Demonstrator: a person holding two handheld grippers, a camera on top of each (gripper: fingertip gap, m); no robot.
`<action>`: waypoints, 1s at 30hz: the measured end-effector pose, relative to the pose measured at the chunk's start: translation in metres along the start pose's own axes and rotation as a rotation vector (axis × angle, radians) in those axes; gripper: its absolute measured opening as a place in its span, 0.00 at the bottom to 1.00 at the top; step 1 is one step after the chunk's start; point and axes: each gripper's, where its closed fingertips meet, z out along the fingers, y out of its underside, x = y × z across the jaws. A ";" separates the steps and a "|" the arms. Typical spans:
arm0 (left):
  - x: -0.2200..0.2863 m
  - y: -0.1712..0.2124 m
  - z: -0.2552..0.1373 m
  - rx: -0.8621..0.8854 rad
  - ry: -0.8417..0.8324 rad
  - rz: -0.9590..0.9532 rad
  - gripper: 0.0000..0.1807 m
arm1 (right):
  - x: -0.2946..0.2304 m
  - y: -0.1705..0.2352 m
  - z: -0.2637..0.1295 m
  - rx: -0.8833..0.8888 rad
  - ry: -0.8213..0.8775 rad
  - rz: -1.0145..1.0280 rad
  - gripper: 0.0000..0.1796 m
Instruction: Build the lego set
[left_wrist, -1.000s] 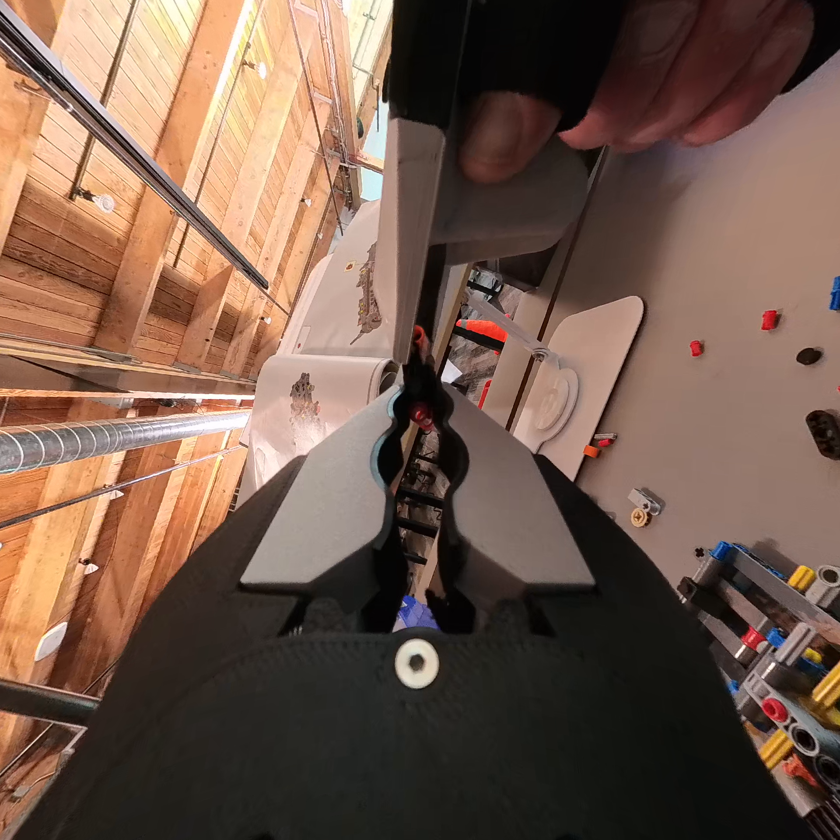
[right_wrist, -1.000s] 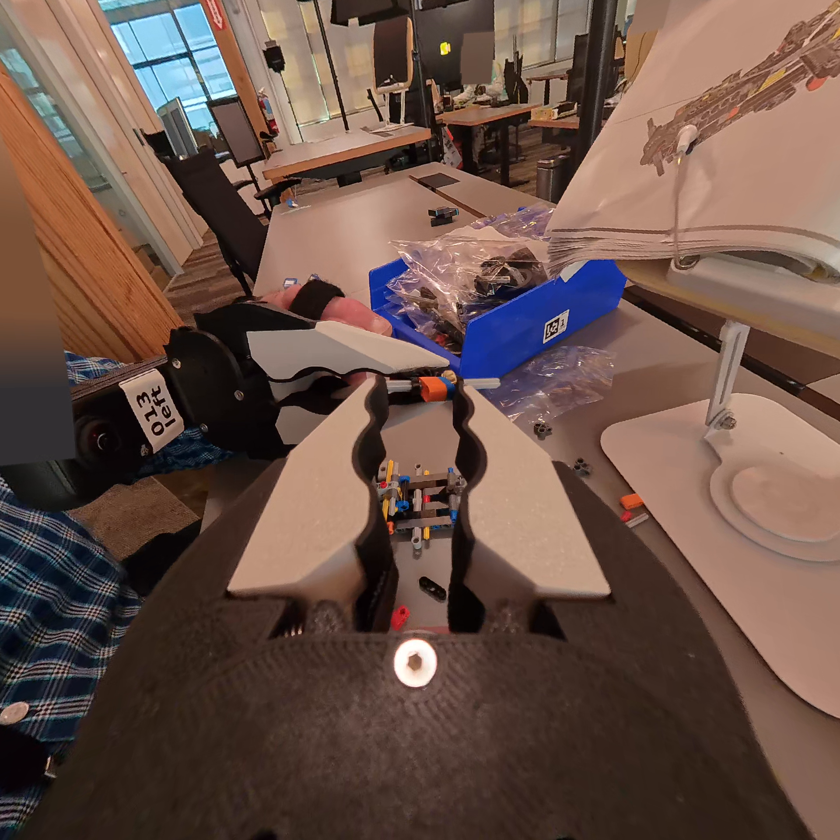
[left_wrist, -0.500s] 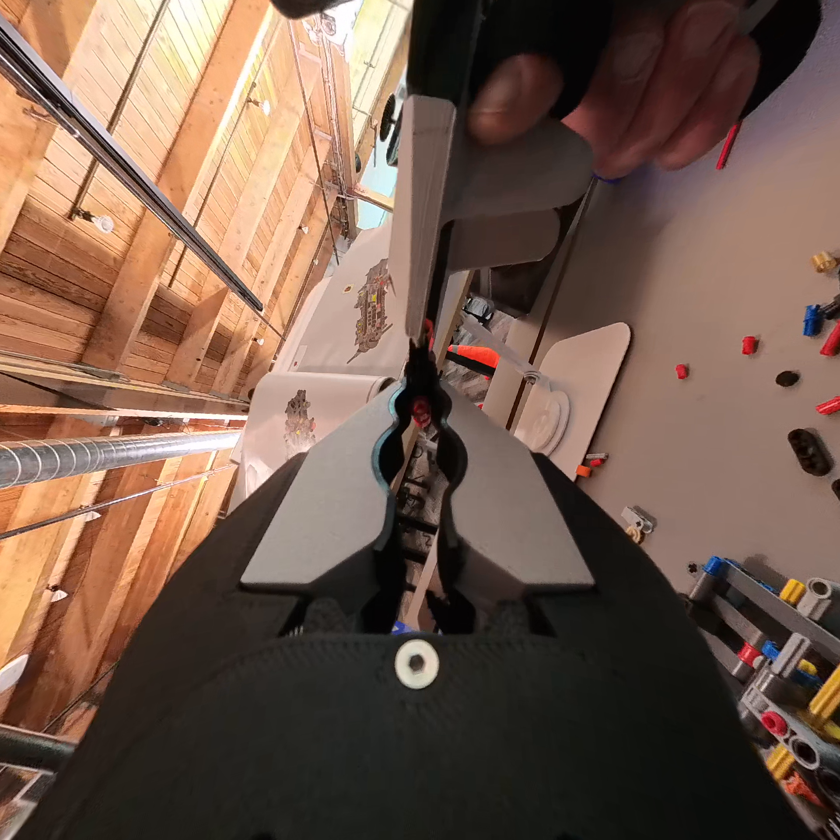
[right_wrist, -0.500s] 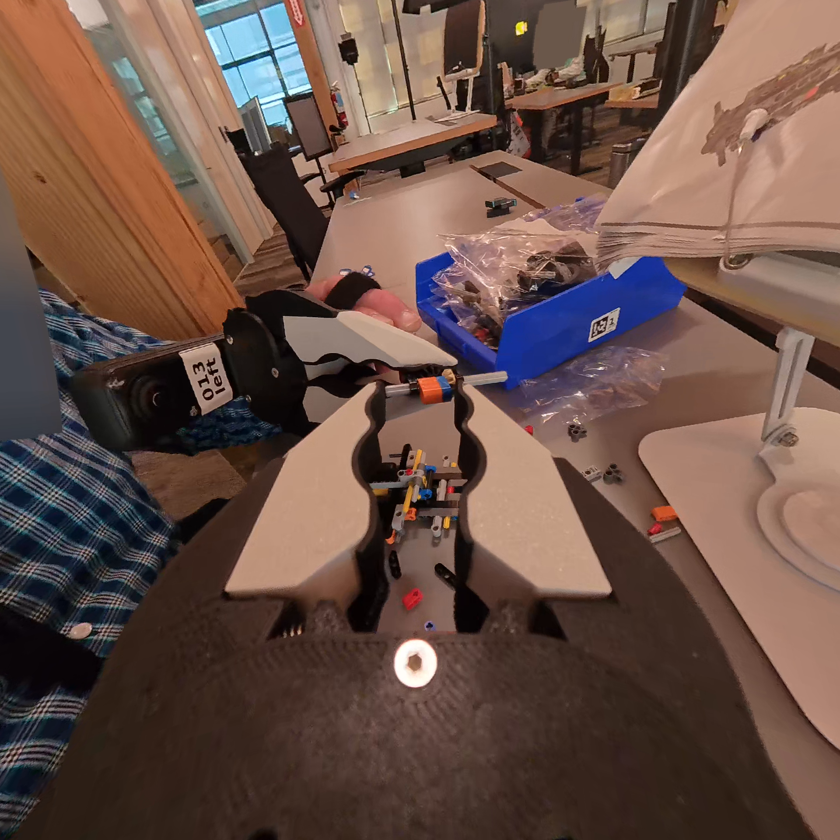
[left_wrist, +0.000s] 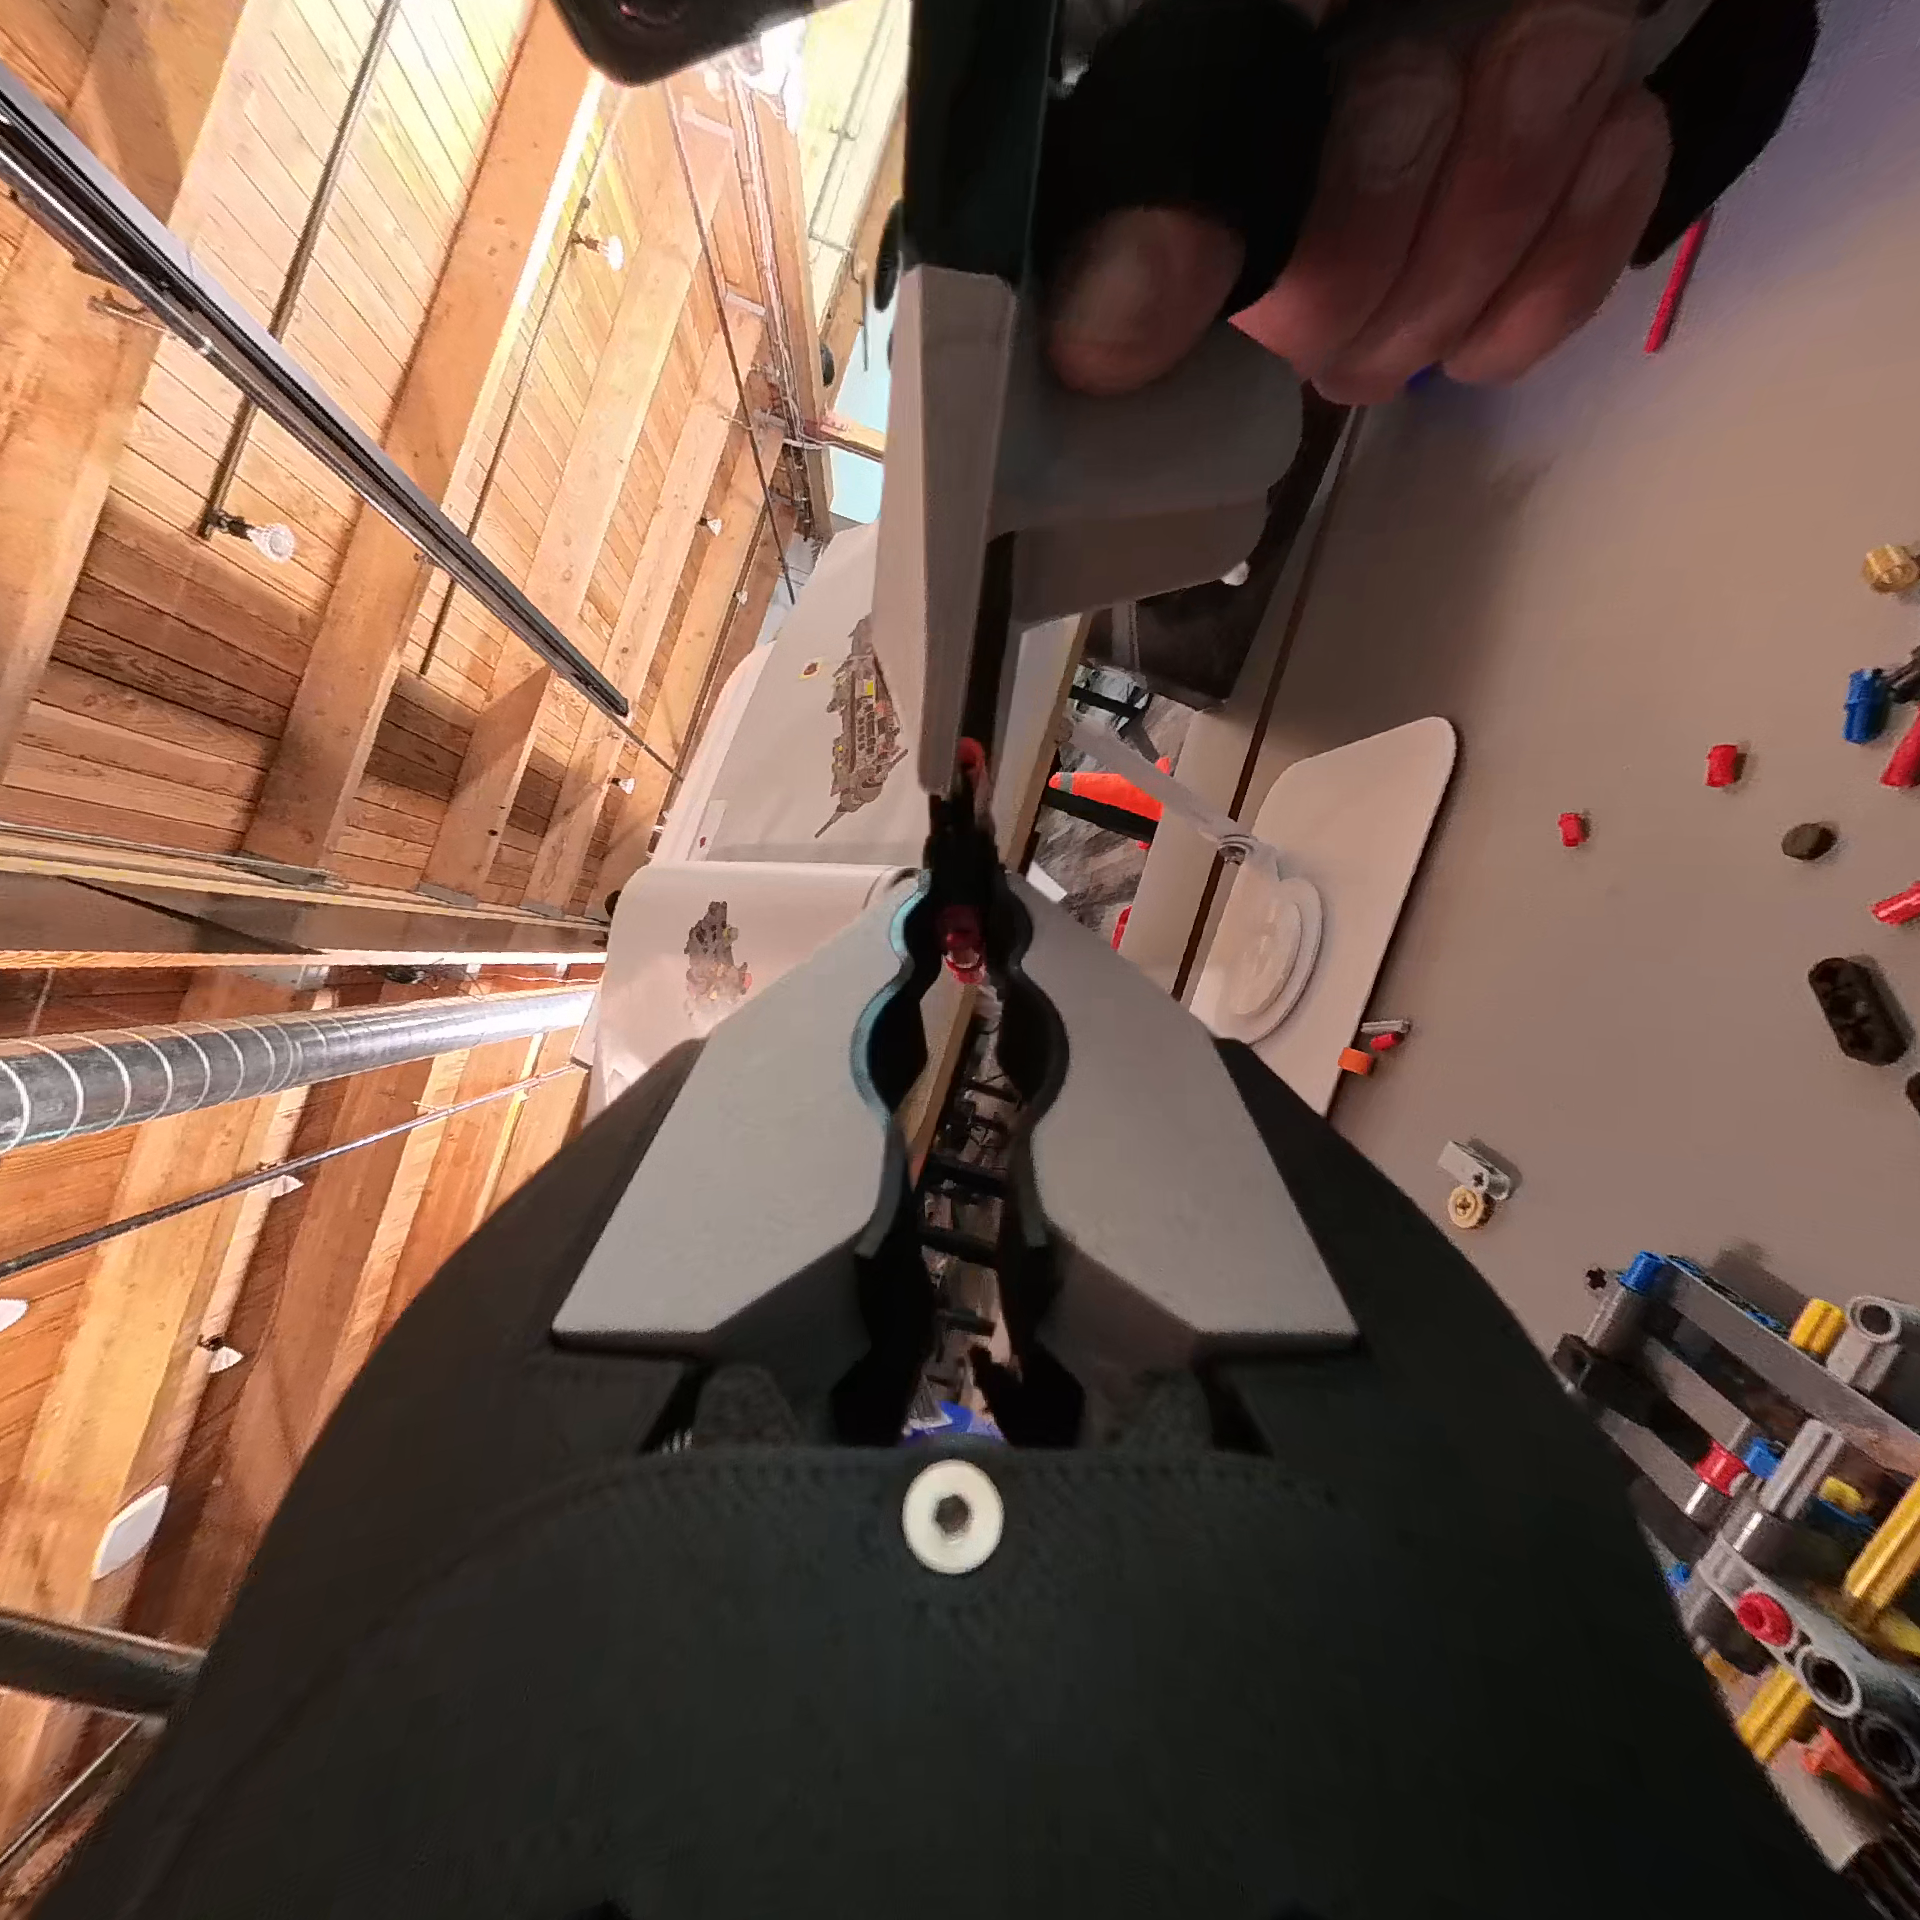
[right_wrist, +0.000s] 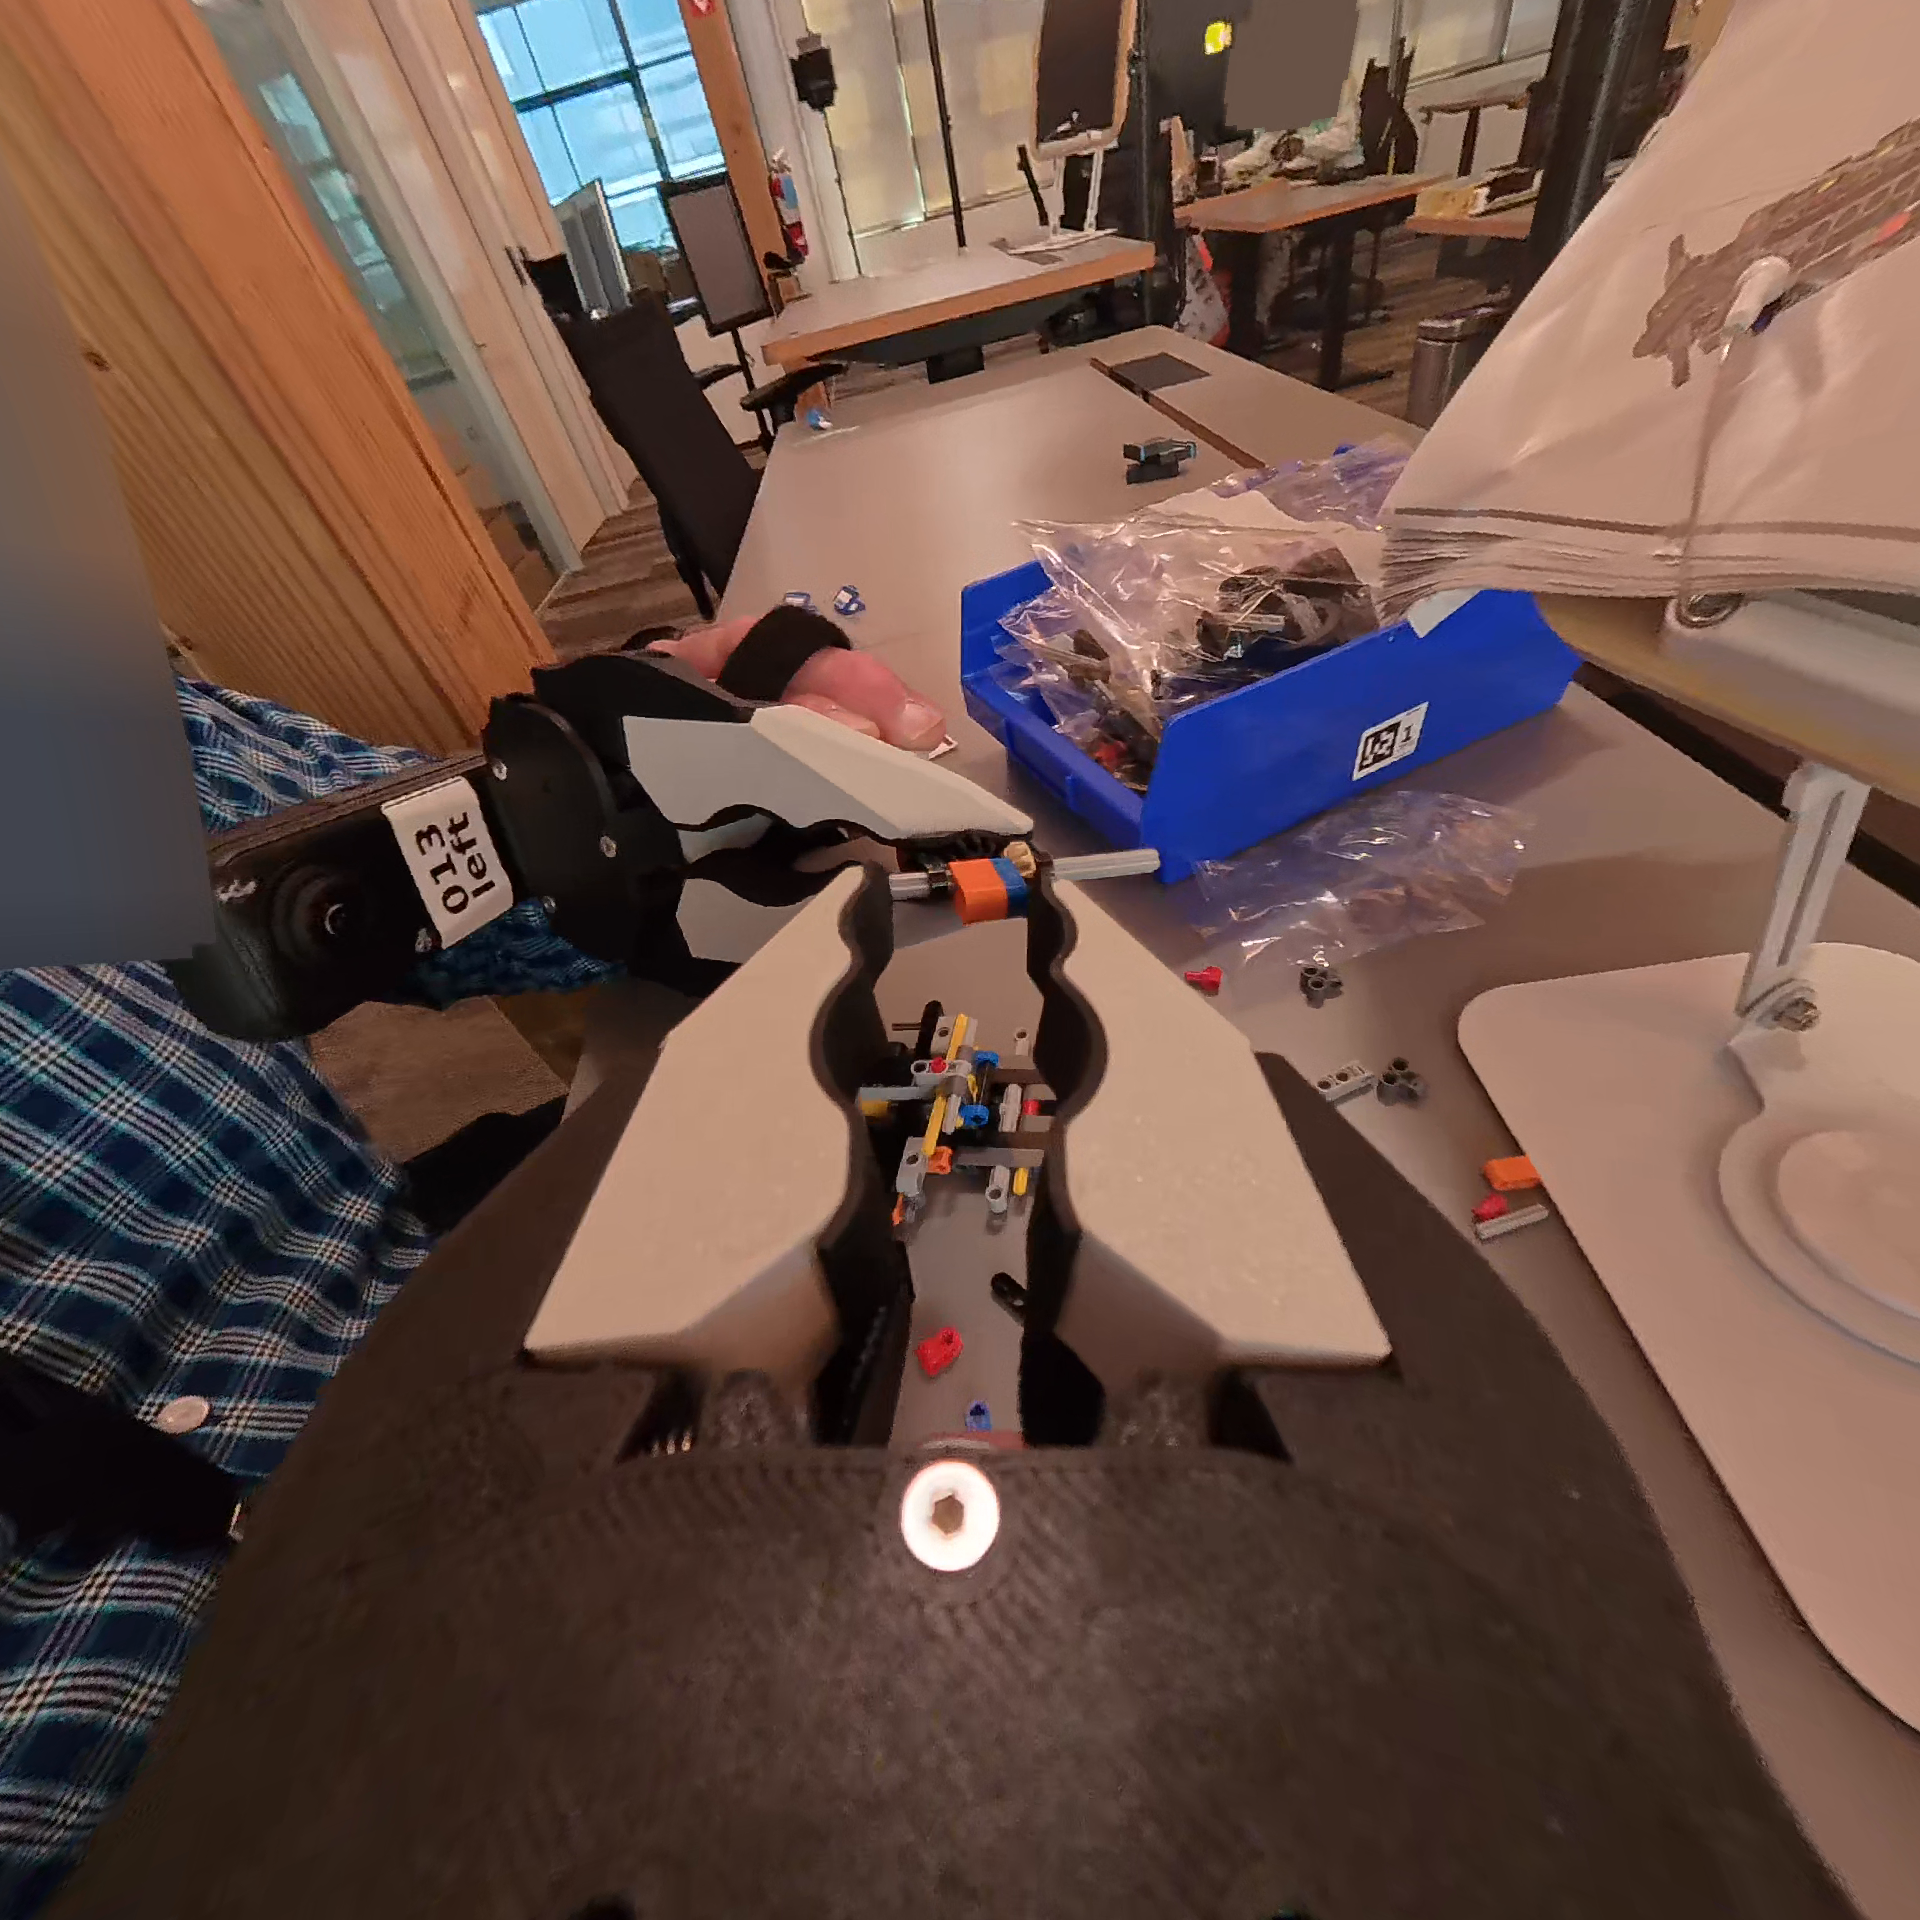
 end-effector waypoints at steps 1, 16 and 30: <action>-0.001 -0.001 -0.001 0.000 -0.001 -0.004 0.02 | 0.001 -0.001 0.000 0.001 0.010 0.001 0.12; -0.003 -0.003 0.002 0.078 0.066 -0.214 0.03 | 0.007 -0.008 0.000 -0.035 0.185 -0.208 0.11; -0.007 -0.026 -0.013 0.387 0.551 -1.121 0.03 | 0.008 -0.003 0.002 -0.146 0.289 -0.457 0.07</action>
